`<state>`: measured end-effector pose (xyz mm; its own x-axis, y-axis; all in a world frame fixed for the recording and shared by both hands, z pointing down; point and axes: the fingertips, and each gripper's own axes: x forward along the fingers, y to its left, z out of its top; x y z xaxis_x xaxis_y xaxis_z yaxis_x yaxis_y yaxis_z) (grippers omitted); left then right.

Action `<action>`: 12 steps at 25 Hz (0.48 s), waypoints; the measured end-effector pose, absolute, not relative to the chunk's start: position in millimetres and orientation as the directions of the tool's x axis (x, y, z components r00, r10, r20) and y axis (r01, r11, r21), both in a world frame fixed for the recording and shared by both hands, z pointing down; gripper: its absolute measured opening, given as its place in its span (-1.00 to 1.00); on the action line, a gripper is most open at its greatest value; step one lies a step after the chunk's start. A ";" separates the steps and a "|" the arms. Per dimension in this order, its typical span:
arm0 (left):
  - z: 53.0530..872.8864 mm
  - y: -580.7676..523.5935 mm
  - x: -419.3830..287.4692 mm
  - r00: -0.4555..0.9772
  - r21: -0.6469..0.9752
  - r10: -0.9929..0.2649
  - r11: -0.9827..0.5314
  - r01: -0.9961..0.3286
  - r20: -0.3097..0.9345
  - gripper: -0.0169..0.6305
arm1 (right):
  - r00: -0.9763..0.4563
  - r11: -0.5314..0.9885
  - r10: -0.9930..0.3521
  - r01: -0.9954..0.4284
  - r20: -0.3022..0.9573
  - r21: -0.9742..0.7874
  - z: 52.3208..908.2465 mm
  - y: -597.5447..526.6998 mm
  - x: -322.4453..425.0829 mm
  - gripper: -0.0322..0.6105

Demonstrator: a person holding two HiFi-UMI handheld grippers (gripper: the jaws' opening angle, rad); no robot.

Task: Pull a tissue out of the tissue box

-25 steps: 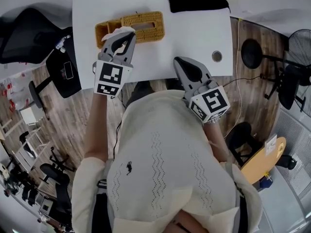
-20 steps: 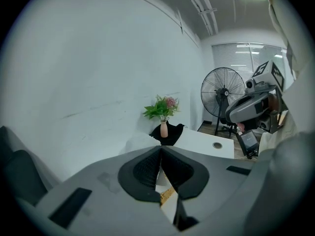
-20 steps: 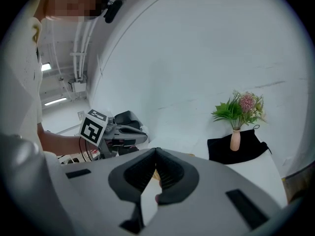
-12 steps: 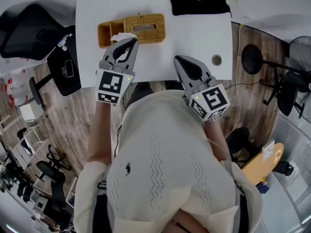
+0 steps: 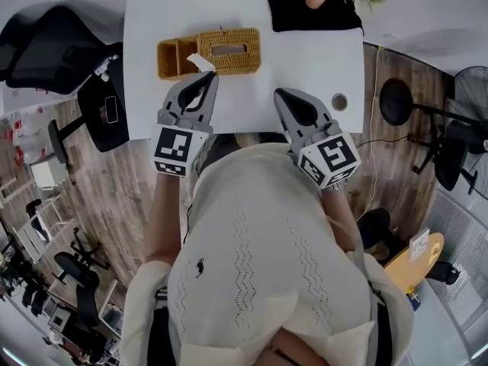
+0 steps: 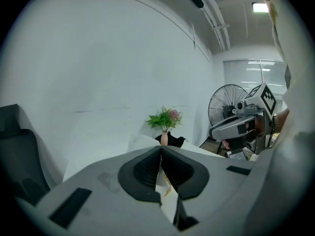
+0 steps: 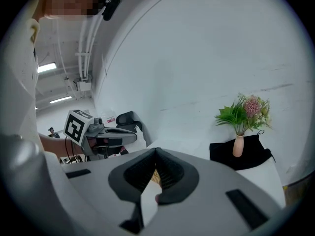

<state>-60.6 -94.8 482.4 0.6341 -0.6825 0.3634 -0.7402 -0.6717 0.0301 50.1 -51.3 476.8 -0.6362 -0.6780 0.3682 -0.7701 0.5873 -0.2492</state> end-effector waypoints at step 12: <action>476.9 -77.0 -56.2 0.630 0.068 -0.707 -0.646 -0.760 0.321 -0.91 | -0.665 0.627 -0.657 -0.743 0.354 -0.232 471.5 -56.3 48.9 -0.90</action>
<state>-56.2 -77.0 476.9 0.6298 -0.7074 0.3207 -0.7603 -0.6460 0.0680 48.9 -56.3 471.5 -0.6654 -0.6571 0.3541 -0.7432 0.6275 -0.2321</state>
